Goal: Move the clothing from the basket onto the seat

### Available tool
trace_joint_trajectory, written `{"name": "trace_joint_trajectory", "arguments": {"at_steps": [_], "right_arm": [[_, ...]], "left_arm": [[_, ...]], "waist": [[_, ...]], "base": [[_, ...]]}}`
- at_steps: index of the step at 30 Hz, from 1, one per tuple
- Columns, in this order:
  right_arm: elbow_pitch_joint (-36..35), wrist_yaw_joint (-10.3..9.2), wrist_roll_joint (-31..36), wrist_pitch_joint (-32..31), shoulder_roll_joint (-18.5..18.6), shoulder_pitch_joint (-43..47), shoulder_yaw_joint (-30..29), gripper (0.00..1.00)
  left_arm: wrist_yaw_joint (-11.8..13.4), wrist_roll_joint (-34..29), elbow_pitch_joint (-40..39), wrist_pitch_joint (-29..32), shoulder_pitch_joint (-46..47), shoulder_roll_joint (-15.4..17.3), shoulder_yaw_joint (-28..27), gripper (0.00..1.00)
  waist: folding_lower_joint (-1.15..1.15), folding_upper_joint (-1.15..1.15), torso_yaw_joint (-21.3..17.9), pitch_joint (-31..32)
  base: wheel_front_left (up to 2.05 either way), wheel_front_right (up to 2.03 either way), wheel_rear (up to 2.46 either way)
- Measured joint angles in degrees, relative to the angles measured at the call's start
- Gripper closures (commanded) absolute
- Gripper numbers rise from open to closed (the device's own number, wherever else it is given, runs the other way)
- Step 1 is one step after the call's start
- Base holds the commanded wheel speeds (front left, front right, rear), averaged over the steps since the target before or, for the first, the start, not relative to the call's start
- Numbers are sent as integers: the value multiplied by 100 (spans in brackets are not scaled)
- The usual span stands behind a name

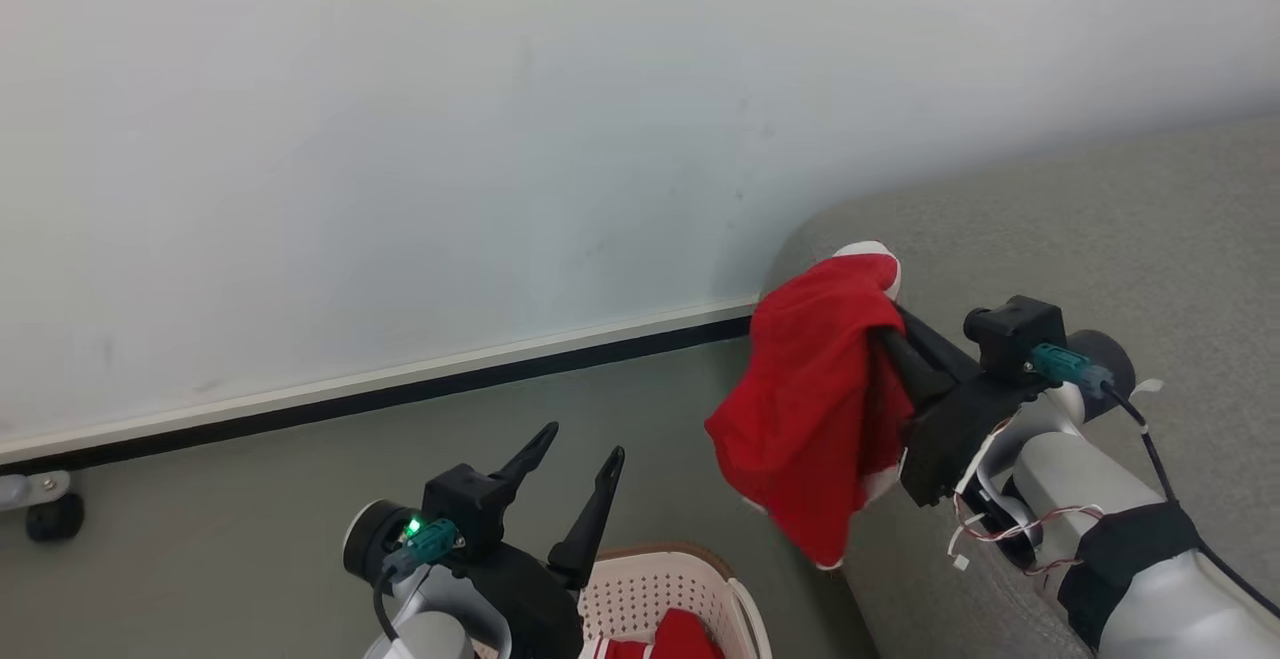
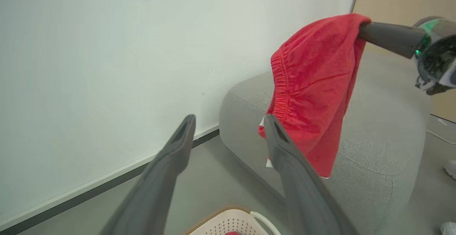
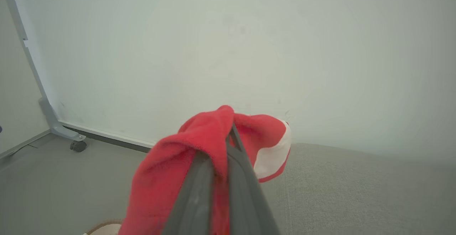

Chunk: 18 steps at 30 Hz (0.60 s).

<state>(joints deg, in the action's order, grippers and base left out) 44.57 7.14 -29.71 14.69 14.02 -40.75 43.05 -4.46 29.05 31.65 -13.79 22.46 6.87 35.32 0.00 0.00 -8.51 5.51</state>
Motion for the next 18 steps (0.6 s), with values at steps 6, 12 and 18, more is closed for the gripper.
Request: {"name": "trace_joint_trajectory", "arguments": {"at_steps": [6, 12, 18], "right_arm": [[-112, 0, 57, 0, 144, -115, -82, 100], [-333, 0, 120, 1, 235, -126, -94, 100], [-530, -8, 149, 0, 374, -102, -147, 100]], "left_arm": [[1, -1, -153, -12, -183, -62, 64, 0], [44, -9, -286, -19, -277, -109, 111, 0], [99, -51, -431, -29, -332, -124, 168, 0]], "waist": [[0, 0, -332, -10], [0, 0, -706, -32], [0, 0, -1083, -79]], "base": [[0, 0, 0], [0, 0, 0], [0, 0, 0]]}}
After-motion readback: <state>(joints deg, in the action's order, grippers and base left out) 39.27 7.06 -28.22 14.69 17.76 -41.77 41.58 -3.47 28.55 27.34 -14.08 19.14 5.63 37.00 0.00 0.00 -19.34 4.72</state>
